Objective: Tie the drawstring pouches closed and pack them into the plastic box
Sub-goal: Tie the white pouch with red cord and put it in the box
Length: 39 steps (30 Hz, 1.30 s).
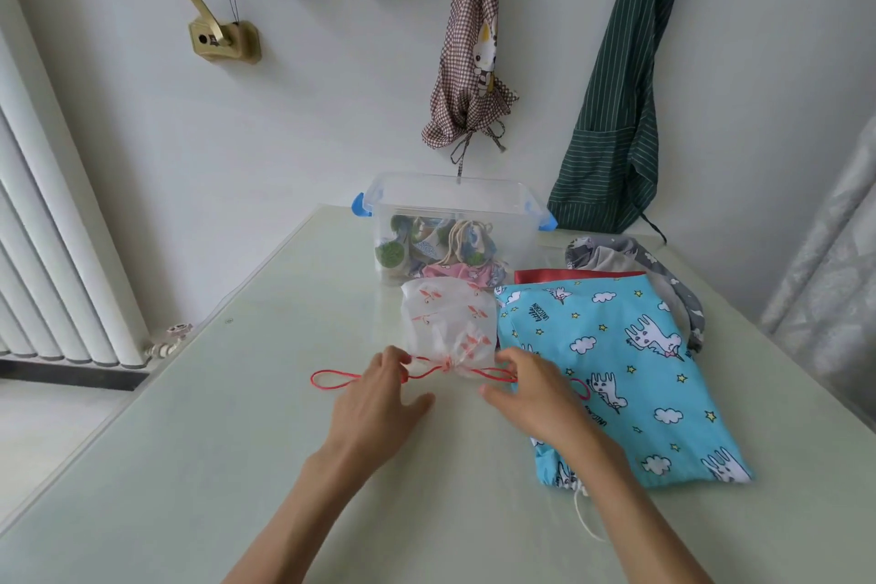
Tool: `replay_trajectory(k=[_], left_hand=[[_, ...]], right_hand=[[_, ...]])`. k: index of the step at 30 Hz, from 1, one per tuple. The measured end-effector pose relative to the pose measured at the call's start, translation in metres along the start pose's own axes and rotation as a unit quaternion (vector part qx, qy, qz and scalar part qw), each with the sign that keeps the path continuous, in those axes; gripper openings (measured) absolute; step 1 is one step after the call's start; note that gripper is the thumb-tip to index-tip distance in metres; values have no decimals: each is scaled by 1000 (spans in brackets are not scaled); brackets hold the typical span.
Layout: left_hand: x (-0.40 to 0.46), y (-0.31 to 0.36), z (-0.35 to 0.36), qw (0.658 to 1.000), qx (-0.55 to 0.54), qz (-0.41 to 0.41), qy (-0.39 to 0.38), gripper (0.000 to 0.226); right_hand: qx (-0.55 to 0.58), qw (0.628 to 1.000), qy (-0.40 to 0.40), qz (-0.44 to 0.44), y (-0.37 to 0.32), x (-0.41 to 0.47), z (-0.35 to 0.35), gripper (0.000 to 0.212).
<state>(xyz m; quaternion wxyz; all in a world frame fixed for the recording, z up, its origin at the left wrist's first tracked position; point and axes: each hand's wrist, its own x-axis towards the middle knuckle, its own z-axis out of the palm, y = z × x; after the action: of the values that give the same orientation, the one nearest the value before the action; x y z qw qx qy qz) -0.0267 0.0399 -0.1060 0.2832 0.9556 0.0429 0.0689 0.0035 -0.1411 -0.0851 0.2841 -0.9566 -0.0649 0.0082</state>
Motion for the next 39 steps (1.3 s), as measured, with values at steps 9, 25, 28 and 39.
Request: replay_trajectory(k=[9,25,28,39], left_hand=[[-2,-26,-14,982,15,186,36,32],[-28,-10,-42,990,-43,-66,120,23],[-49,14,-25,944,-287,-124,-108,27],[-6,26,-10,616,-691,-373,61,27]], right_hand=[[63,989,129,-42,4,-6,11,43],[71,992,78,-69,-9,-14,14,26],[98,991,63,-59,-11,-11,14,27],[129,989,18,-76,-23,-5,8,23]])
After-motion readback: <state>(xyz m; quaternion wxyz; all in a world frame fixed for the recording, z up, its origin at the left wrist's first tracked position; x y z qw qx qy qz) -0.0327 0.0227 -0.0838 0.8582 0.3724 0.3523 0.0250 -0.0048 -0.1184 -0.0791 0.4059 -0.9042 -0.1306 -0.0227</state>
